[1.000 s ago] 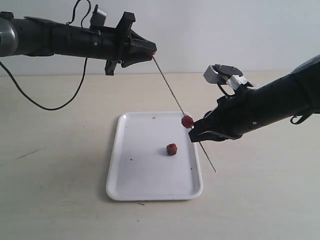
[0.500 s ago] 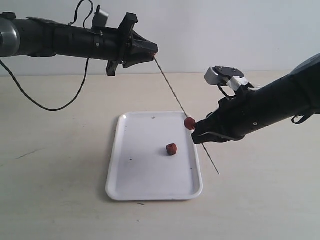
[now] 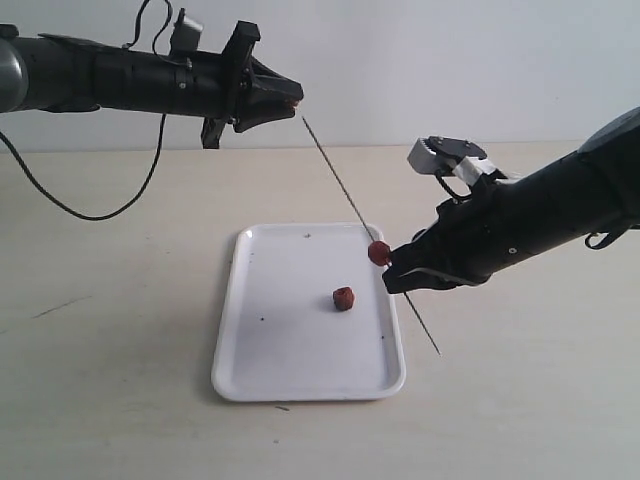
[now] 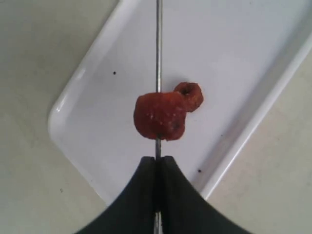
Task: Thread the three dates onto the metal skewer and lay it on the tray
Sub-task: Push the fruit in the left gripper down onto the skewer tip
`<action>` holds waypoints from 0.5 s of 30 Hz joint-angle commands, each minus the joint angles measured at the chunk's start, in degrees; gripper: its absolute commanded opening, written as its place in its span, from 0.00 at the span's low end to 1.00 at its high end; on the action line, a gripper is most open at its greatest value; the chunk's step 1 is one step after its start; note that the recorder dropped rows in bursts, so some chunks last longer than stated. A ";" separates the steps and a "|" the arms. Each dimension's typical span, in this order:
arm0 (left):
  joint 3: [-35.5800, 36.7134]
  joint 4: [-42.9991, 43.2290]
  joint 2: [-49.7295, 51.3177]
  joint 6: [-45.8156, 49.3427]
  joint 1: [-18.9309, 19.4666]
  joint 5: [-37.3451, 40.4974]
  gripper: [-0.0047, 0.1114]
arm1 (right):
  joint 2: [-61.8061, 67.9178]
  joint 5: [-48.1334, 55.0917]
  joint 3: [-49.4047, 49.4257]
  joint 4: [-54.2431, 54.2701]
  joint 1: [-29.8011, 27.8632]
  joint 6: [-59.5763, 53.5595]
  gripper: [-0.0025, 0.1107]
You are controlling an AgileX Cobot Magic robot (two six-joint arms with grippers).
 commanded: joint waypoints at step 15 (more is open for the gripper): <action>0.01 0.43 -0.76 0.22 -2.75 2.69 0.29 | -0.36 -0.07 -0.10 13.60 -0.23 -12.73 0.02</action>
